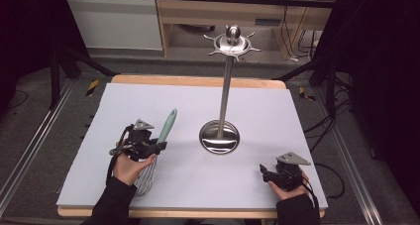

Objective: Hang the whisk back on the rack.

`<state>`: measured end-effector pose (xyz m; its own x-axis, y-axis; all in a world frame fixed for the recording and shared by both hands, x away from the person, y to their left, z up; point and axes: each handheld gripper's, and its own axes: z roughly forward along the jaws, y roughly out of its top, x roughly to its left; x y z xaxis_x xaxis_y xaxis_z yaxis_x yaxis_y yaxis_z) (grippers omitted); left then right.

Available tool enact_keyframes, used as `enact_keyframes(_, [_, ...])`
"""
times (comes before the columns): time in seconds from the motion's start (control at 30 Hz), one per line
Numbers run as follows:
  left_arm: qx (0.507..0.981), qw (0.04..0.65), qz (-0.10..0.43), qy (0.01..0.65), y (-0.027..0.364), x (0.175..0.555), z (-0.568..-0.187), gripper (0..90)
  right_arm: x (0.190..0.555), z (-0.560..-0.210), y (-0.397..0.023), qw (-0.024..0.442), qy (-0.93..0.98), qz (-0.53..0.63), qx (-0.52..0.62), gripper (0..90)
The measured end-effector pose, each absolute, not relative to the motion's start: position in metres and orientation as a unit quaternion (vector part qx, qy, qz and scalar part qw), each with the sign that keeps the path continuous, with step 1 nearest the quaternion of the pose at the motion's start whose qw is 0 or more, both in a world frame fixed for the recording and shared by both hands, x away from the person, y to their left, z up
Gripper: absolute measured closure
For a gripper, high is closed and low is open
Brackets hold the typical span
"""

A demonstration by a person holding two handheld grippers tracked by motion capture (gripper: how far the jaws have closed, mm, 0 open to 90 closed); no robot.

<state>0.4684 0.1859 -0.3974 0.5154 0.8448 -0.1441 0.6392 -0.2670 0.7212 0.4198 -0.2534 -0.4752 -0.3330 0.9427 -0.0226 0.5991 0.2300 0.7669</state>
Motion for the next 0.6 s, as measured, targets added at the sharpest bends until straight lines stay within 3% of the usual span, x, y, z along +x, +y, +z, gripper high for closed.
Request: enact_keyframes(0.6, [0.755,0.448,0.177,0.445,0.203,0.439,-0.370,68.8,0.420,-0.475,-0.253,0.257,0.742,0.341,0.517,30.1])
